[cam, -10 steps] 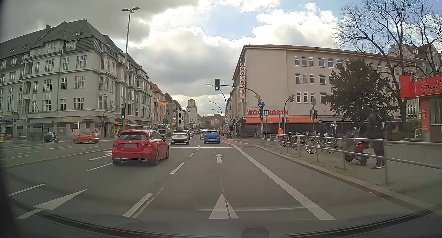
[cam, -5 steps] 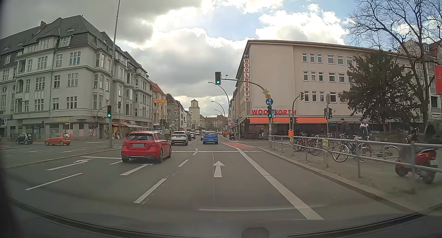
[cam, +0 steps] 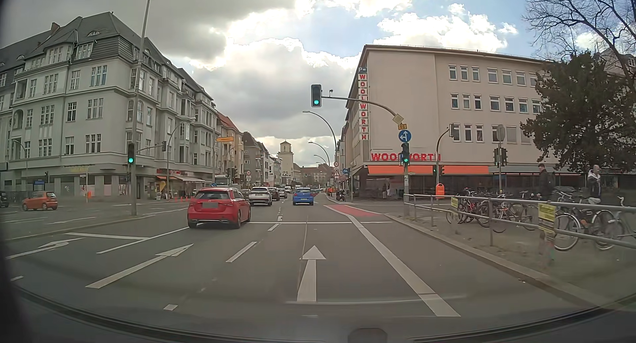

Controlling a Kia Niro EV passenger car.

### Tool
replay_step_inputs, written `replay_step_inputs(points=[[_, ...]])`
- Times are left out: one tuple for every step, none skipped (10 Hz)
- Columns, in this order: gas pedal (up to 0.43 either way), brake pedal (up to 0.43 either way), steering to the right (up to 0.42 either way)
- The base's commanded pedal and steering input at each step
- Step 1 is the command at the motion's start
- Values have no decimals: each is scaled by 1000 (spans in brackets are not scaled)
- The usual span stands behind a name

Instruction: Follow the waypoints while adhering to traffic rules and regulations

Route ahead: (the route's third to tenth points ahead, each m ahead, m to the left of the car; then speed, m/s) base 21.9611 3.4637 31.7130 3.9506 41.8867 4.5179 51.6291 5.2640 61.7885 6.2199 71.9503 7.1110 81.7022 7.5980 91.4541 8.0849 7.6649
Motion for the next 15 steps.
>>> replay_step_inputs(points=[[87,30,-21],[87,30,-21],[79,30,-21],[79,30,-22],[79,30,-22],[79,37,-22],[79,30,-22],[67,30,-23],[67,30,-24],[67,30,-25],[67,30,-25],[67,30,-25],[67,30,-25],[67,30,-26],[67,30,-25]])
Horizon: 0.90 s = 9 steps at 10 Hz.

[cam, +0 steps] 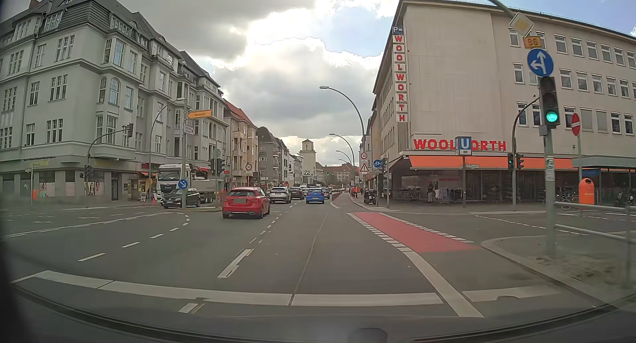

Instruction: Follow the waypoints while adhering to traffic rules and regulations

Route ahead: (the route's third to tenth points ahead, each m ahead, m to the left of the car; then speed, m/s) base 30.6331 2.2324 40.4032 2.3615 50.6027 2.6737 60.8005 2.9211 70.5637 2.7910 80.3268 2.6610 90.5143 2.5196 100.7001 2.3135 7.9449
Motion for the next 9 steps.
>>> replay_step_inputs(points=[[67,30,-26],[67,30,-26],[67,30,-25],[67,30,-25],[39,30,-26],[0,30,-26],[0,30,-25],[0,30,-25],[0,30,-23]])
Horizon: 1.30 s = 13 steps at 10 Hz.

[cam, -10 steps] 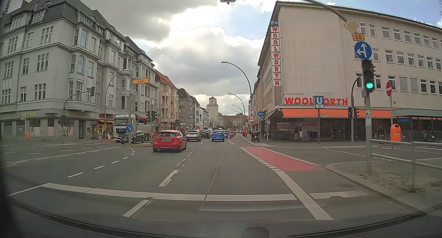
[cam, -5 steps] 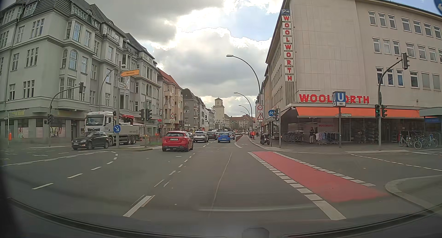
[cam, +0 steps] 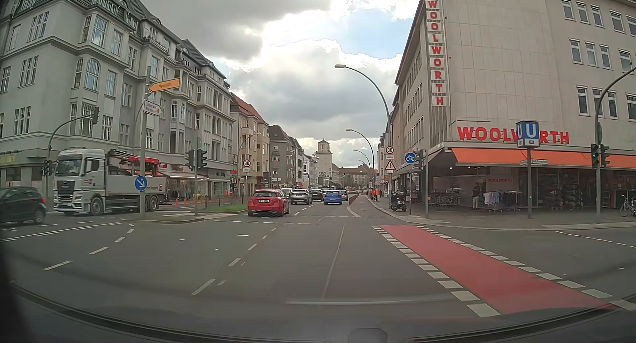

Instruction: Follow the waypoints while adhering to traffic rules and regulations

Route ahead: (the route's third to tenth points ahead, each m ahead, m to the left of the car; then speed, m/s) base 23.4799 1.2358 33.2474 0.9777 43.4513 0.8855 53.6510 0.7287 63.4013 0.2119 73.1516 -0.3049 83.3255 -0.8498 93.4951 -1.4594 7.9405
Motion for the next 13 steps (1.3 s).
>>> replay_step_inputs(points=[[0,37,-21],[0,30,-21],[0,30,-20],[0,30,-18],[0,30,-17],[0,30,-14],[0,30,-13],[0,30,-12],[0,37,-11],[0,30,-11],[0,30,-10],[0,30,-9],[0,30,-7]])
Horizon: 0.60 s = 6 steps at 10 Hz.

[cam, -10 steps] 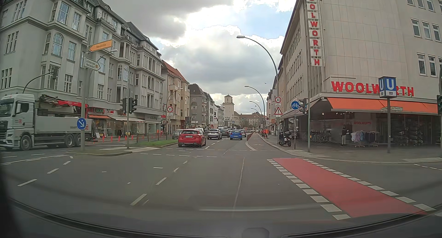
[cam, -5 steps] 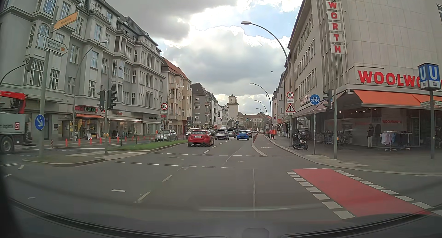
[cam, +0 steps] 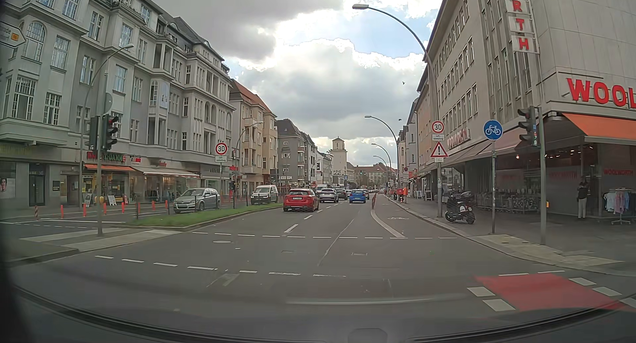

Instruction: Follow the waypoints while adhering to traffic rules and regulations

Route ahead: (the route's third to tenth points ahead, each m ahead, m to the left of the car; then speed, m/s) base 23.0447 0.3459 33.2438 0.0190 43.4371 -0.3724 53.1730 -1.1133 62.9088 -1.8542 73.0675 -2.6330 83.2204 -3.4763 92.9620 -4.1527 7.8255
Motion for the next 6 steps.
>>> replay_step_inputs(points=[[0,30,-4],[0,30,-3],[0,30,-3],[0,30,1],[0,30,4],[0,30,5]])
